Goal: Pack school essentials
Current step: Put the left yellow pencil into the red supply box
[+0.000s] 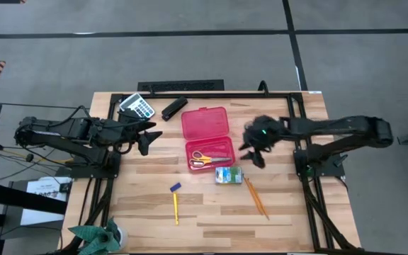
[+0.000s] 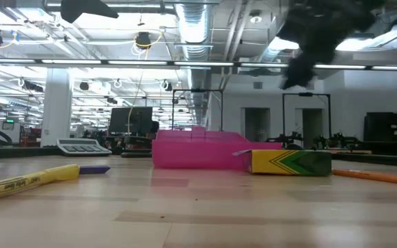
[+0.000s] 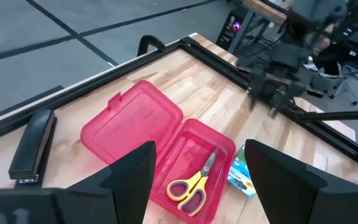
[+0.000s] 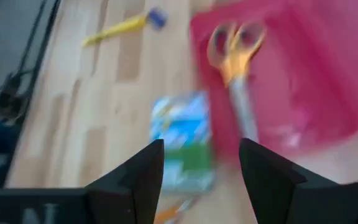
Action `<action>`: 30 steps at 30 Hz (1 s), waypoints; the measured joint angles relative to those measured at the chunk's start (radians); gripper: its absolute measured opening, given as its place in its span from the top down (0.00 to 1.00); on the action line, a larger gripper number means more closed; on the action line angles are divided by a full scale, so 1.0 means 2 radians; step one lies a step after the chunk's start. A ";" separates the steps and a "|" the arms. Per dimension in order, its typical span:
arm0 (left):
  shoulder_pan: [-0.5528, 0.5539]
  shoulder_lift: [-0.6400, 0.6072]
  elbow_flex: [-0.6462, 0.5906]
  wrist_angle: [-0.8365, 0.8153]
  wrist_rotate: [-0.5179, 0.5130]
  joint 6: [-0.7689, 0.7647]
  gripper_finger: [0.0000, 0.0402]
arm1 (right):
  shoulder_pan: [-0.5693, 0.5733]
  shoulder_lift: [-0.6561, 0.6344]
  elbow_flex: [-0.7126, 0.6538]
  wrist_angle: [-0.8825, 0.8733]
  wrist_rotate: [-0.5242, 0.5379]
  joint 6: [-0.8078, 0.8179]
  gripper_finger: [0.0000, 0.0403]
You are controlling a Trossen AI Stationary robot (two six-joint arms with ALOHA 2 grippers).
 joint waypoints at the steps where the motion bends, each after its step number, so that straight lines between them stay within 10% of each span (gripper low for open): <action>1: 0.000 0.000 0.000 0.000 0.001 0.000 0.40 | 0.014 -0.016 -0.021 0.000 0.006 0.025 0.45; 13: 0.000 0.000 0.000 0.000 0.023 -0.012 0.40 | 0.167 -0.003 -0.104 0.077 0.155 0.141 0.28; 30: 0.000 0.000 0.000 0.000 0.061 0.028 0.40 | 0.300 0.286 0.222 -0.069 0.376 0.141 0.27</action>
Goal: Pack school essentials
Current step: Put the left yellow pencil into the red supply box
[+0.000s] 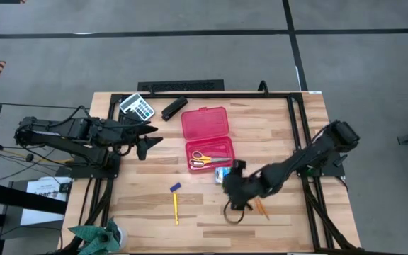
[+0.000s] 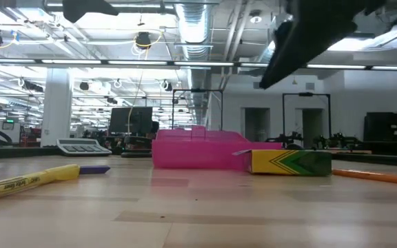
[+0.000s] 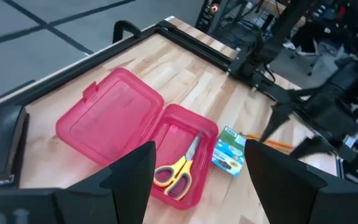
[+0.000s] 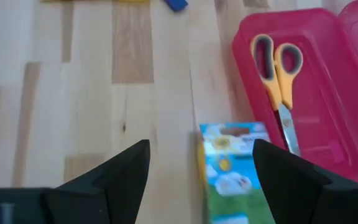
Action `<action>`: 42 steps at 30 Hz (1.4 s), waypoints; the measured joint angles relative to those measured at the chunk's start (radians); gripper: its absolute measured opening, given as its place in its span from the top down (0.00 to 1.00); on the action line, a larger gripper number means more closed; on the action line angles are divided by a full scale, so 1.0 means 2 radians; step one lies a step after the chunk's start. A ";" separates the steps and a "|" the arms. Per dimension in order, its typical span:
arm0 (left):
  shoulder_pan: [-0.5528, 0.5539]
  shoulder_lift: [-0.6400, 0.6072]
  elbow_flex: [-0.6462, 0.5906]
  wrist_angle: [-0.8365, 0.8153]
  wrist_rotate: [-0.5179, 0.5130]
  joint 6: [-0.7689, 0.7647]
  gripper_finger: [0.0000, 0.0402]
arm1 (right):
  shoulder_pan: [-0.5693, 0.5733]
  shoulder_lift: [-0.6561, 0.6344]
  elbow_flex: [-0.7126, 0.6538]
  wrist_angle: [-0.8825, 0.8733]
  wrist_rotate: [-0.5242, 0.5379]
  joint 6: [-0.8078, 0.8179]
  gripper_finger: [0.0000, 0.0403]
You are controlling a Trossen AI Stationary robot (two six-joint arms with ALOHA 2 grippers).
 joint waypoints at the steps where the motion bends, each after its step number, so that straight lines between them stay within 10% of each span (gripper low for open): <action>1: 0.000 0.000 0.000 0.000 0.006 0.006 0.40 | 0.004 0.020 0.015 -0.004 0.012 0.011 0.27; 17: 0.000 0.000 0.000 -0.016 0.072 0.067 0.40 | -0.002 0.273 0.291 -0.319 0.133 0.151 0.27; 32: 0.000 0.000 0.000 -0.022 0.104 0.072 0.40 | 0.011 0.268 0.291 -0.245 0.097 0.183 0.27; 42: 0.000 0.000 0.000 -0.048 0.132 0.071 0.40 | 0.106 0.147 0.226 -0.325 0.134 0.442 0.28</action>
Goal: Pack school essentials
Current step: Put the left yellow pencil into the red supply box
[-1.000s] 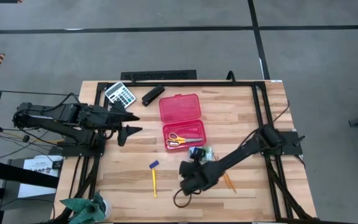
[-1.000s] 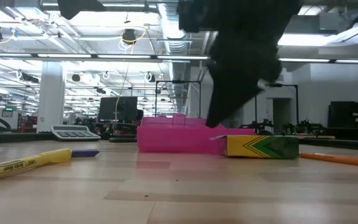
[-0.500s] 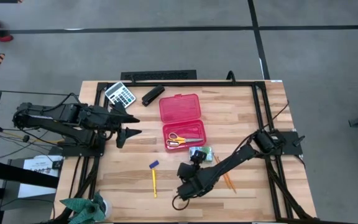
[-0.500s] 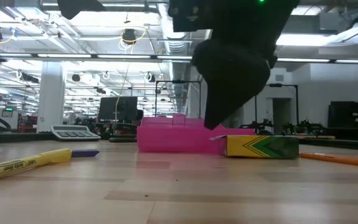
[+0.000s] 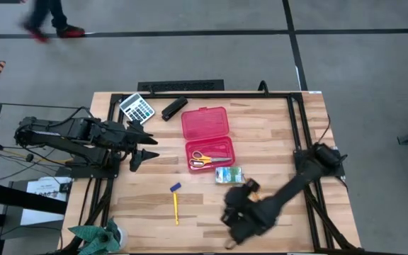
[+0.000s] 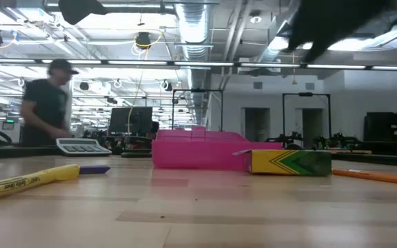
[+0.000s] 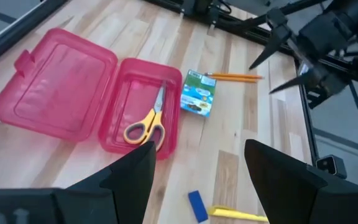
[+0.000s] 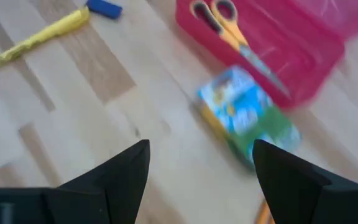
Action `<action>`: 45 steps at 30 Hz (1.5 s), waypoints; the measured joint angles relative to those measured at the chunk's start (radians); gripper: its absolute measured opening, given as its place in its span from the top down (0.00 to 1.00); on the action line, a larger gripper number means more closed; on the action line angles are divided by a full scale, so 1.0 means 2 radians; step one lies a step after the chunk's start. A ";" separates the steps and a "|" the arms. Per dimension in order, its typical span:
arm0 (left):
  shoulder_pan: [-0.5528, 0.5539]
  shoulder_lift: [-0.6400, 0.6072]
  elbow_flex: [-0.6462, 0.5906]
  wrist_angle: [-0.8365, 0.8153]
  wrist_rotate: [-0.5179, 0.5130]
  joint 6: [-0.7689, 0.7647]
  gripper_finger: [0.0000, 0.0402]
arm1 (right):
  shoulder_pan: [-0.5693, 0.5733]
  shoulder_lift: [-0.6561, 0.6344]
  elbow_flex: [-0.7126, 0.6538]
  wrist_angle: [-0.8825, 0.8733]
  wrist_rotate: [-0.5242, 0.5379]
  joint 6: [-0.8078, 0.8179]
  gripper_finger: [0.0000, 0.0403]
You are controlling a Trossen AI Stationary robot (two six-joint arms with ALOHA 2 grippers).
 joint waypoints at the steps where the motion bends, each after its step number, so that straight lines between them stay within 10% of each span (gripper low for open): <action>1: 0.000 0.000 0.000 0.000 0.000 0.000 0.40 | 0.013 -0.010 -0.021 0.000 0.001 0.033 0.28; 19: 0.000 0.000 0.000 0.000 -0.070 -0.030 0.40 | 0.187 -0.046 -0.314 0.134 0.003 0.445 0.29; 45: 0.000 0.000 0.000 0.000 -0.081 -0.058 0.40 | 0.179 -0.047 -0.365 0.183 0.013 0.395 0.30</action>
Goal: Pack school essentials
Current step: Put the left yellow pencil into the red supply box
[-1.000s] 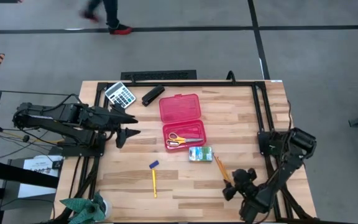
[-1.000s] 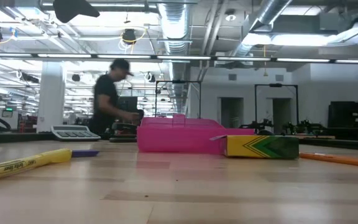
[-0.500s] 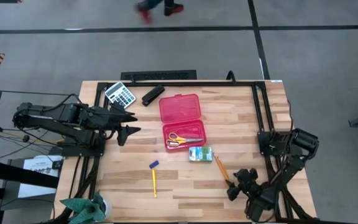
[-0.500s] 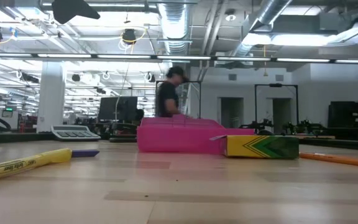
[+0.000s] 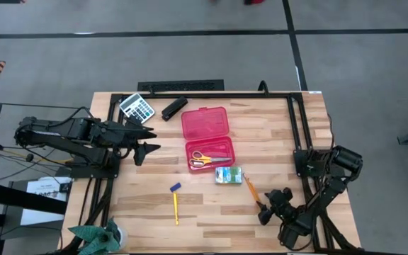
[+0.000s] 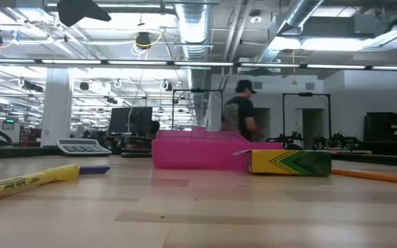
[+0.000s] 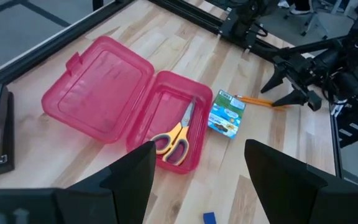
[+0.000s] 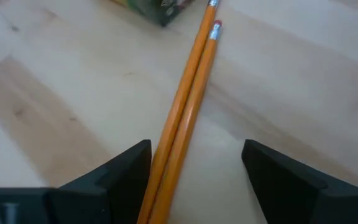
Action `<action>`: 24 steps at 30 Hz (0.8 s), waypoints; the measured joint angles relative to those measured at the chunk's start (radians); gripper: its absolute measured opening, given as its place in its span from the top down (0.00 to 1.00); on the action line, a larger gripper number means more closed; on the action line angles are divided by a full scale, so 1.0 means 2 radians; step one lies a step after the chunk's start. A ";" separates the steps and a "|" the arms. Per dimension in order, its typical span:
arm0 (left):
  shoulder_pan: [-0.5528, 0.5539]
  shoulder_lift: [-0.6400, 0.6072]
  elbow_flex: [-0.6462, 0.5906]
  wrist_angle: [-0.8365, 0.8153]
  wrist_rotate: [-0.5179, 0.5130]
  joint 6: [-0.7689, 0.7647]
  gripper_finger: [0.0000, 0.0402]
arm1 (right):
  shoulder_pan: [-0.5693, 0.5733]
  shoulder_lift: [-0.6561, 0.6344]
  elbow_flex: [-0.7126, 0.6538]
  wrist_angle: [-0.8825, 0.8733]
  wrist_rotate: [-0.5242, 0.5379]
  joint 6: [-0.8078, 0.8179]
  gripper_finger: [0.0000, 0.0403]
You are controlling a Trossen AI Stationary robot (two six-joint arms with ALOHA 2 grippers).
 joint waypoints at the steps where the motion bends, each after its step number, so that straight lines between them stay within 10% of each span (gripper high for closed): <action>1: 0.000 0.000 0.000 0.000 -0.004 0.000 0.40 | -0.001 0.000 -0.006 0.003 -0.005 -0.001 0.30; 12: 0.000 0.000 0.000 0.000 -0.021 0.001 0.40 | -0.012 -0.002 -0.026 0.027 -0.022 -0.024 0.37; 24: 0.000 0.000 0.000 0.000 -0.024 0.006 0.40 | -0.024 -0.001 -0.022 0.027 -0.026 -0.037 0.87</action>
